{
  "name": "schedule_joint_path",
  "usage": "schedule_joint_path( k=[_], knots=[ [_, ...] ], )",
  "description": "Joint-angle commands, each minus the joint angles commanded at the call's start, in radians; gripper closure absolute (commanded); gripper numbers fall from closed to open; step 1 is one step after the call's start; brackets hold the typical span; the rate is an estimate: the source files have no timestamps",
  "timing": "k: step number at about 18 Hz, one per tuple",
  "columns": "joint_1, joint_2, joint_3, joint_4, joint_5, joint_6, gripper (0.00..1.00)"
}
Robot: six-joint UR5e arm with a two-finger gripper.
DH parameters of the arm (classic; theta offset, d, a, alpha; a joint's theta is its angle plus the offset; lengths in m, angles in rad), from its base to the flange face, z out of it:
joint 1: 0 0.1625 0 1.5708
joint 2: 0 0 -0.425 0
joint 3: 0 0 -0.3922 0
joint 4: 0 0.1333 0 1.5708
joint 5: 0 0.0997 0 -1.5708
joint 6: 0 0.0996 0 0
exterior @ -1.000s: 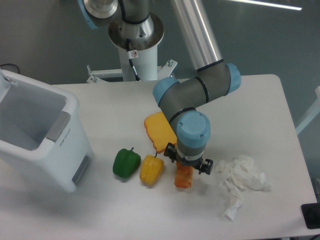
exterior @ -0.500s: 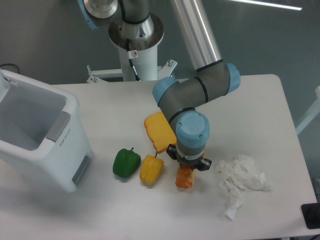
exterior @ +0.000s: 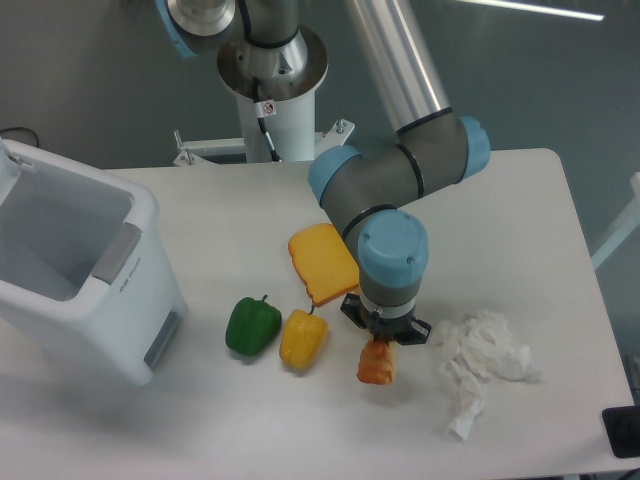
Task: Pick up the square bread
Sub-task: 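Lift the held bread roll and carry it toward the tissue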
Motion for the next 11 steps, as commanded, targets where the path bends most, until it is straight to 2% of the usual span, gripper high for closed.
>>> schedule_joint_path(
  k=[3, 5, 11],
  knots=[
    [0.018, 0.027, 0.026, 0.0, -0.048, 0.09, 0.81],
    [0.032, 0.035, 0.04, -0.005, -0.052, 0.155, 0.91],
    [0.06, 0.044, 0.074, -0.029, -0.055, 0.281, 0.9]
  ],
)
